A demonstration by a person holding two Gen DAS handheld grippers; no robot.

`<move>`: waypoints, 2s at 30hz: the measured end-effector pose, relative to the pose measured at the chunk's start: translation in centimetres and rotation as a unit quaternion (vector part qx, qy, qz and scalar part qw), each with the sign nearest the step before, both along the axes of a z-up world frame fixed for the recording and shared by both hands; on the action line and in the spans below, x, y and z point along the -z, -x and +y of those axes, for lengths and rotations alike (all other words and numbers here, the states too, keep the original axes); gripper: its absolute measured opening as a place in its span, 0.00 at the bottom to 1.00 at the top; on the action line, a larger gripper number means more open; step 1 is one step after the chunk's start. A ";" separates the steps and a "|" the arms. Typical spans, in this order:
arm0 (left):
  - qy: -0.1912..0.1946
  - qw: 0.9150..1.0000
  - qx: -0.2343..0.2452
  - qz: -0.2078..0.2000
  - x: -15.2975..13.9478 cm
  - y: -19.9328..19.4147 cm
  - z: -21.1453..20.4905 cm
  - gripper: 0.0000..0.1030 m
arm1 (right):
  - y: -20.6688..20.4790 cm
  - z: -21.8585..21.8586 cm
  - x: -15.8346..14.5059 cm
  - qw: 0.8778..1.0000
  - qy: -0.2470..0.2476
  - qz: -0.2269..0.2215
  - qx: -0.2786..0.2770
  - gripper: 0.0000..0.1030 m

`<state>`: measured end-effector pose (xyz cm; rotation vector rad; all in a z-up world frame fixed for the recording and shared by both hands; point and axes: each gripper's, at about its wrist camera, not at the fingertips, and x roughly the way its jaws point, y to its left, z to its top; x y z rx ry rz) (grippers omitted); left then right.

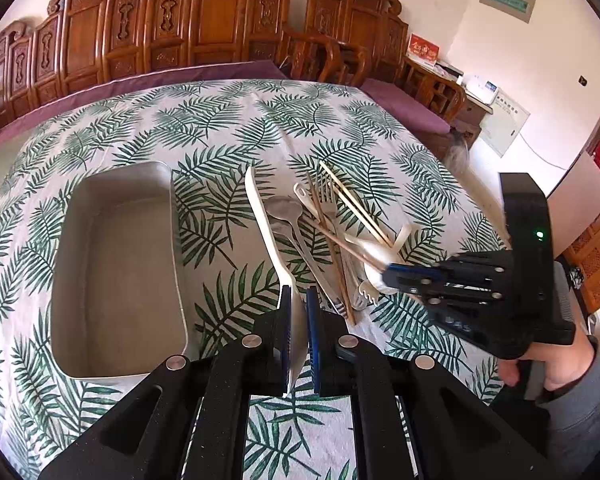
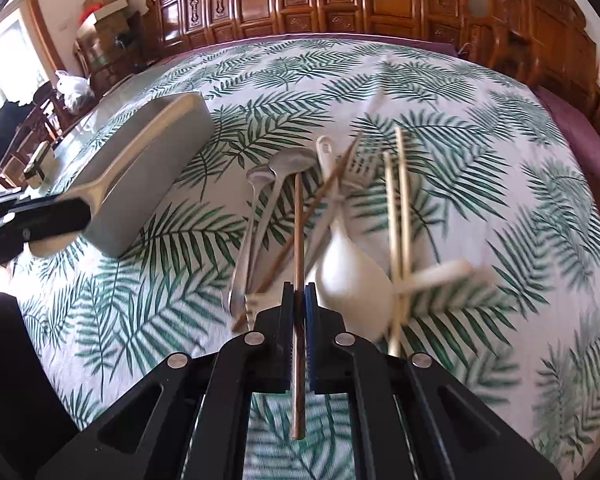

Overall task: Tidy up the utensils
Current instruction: 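Grasp a white plastic spoon with the left tool while the right tool grasps a wooden chopstick, then carry the spoon and chopstick over the grey tray and open both tools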

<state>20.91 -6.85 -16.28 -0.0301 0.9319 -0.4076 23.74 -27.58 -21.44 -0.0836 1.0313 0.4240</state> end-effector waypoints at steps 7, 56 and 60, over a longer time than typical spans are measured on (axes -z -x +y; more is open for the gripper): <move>0.002 1.000 -0.001 -0.011 -1.3 0.0 1.9 0.06 | 1.8 -2.4 -2.0 0.999 -0.007 -0.016 0.041 0.06; 0.011 0.993 -0.118 -0.017 0.0 -4.6 17.1 0.40 | -1.7 18.5 -5.0 0.997 -0.030 -0.035 -0.054 0.06; 0.006 0.990 -0.135 -0.026 -0.5 -4.6 18.5 0.51 | -3.0 19.3 -4.0 0.998 -0.043 -0.019 -0.036 0.06</move>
